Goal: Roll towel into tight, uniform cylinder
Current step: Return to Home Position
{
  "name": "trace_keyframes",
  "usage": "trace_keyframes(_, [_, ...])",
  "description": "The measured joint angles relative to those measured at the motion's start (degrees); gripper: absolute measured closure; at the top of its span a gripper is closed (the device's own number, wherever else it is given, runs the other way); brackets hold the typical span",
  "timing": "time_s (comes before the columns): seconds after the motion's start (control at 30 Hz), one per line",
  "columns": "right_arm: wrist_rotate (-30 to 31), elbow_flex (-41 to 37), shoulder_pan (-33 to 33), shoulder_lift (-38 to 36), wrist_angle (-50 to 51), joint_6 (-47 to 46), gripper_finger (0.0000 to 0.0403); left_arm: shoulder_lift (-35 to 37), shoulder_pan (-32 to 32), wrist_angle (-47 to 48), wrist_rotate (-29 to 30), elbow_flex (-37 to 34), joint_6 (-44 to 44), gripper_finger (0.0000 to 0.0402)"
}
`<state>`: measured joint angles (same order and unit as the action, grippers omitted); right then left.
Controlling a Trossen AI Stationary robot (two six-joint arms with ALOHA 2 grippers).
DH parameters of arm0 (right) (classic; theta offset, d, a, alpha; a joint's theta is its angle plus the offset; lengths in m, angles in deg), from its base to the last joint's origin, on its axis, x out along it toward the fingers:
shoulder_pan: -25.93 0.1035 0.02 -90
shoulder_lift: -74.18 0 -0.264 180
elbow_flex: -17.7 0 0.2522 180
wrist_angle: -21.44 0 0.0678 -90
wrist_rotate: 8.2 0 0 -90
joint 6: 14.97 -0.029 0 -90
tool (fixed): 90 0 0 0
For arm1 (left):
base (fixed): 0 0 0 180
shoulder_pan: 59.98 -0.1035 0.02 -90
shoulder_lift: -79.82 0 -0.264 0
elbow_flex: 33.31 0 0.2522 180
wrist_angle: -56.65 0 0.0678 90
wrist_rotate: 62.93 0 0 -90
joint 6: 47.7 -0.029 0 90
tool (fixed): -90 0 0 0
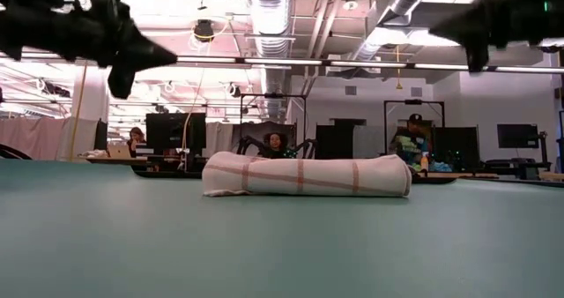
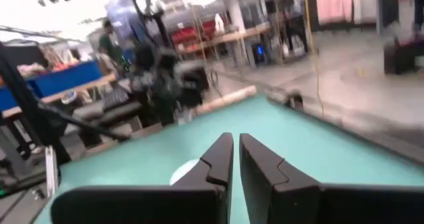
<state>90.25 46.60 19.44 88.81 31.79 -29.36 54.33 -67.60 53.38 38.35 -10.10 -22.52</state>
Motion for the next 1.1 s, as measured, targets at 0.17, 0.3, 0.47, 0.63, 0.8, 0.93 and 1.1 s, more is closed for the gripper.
trace_keyframes(0.17, [1.9,-8.0,0.1,-8.1,0.7,-4.8,0.0353,1.2,0.0,-0.4,-0.7,-3.7,2.5,0.0402])
trace_keyframes(0.3, [3.4,-12.4,0.0,-13.1,1.1,-5.8,0.0353,1.1,0.0,-0.5,-0.9,-6.6,4.4,0.0402])
trace_keyframes(0.47, [5.0,-14.4,0.0,-14.1,0.6,-6.4,0.0353,1.2,0.0,-0.6,-1.8,-8.8,6.9,0.0402])
trace_keyframes(0.63, [5.0,-14.4,0.0,-13.6,0.7,-4.9,0.0353,2.0,0.0,-0.6,-0.6,-8.8,6.3,0.0402])
trace_keyframes(0.8, [5.2,-14.4,0.0,-13.6,0.9,-3.3,0.0353,2.8,0.0,-0.9,5.7,-8.9,5.9,0.0402])
trace_keyframes(0.93, [5.2,-14.4,0.0,-13.6,1.0,-3.2,0.0353,2.8,0.0,-0.2,5.6,-8.9,6.0,0.0402])
trace_keyframes(1.1, [4.9,-14.4,0.1,-13.6,1.1,-3.5,0.0353,2.8,0.1,2.1,3.6,-8.9,6.9,0.0402])
